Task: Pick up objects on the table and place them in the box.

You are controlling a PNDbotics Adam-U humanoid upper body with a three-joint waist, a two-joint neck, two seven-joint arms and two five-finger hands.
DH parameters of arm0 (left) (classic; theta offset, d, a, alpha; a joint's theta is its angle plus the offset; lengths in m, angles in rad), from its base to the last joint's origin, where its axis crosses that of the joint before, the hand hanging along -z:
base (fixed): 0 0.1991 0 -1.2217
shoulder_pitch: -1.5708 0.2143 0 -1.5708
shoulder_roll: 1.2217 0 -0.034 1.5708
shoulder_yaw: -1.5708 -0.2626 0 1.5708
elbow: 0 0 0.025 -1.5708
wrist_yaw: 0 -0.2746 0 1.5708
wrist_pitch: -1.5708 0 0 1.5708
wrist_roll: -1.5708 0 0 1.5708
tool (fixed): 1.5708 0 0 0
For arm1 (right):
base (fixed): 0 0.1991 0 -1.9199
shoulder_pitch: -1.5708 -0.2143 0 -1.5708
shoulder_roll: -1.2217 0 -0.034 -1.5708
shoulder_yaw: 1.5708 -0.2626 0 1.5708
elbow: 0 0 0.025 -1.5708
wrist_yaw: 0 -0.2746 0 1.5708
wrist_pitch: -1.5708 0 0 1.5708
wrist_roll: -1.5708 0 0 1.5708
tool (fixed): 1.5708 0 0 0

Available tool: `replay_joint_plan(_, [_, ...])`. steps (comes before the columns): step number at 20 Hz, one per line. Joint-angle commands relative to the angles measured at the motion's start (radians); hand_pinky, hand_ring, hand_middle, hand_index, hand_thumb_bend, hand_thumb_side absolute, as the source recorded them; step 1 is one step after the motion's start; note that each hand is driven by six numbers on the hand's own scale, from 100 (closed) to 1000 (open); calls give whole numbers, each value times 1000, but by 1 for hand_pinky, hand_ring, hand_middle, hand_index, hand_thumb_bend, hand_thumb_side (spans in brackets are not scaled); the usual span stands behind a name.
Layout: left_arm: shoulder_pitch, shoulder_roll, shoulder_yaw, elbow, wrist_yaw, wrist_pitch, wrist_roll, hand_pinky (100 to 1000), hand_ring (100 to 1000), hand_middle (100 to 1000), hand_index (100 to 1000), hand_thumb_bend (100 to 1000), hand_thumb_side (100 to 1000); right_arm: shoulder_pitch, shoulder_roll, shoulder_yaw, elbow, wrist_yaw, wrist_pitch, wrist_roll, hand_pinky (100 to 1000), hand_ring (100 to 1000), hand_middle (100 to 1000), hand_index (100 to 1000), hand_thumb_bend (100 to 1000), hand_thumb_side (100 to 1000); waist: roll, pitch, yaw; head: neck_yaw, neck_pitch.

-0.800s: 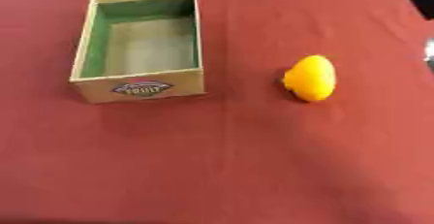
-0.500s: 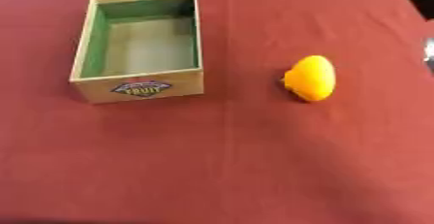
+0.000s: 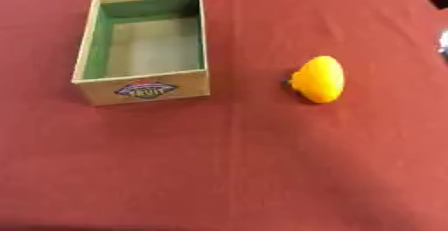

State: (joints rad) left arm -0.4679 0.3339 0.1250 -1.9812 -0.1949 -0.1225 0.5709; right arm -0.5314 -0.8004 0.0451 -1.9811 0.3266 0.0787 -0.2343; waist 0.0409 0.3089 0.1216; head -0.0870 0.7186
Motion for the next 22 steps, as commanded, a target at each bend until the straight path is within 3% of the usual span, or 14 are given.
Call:
replay_joint_plan(1, [-9,21,3,-19,-5,0,-7,600,604,691,828,137,916,-25,-95,35,-19,48,44,41,792,807,763,965,100,935,-5,-26,-2,0,12])
replay_joint_plan(4, [-8,25,-1,-19,-4,0,-11,600,604,691,828,136,916,-37,-165,93,-7,91,88,84,799,822,796,980,100,1000,-11,-30,1,0,18])
replay_joint_plan(10, [-14,25,-10,-19,0,-1,-21,600,604,691,827,135,916,-63,-298,234,54,144,161,172,814,854,832,998,100,1000,-19,-32,14,-12,11])
replay_joint_plan(13, [-14,26,-12,-19,2,0,-25,600,604,691,827,136,916,-79,-324,306,88,144,173,217,828,873,843,1000,100,1000,-21,-32,18,-13,9])
replay_joint_plan(19, [-15,28,-14,-19,4,-1,-27,600,604,691,826,137,916,-110,-333,376,145,195,158,307,848,910,858,1000,359,1000,-23,-31,20,-14,1])
replay_joint_plan(22, [-15,28,-14,-19,4,0,-27,600,603,691,826,136,916,-116,-329,391,167,215,156,349,853,917,860,1000,475,924,-22,-29,21,-16,-2])
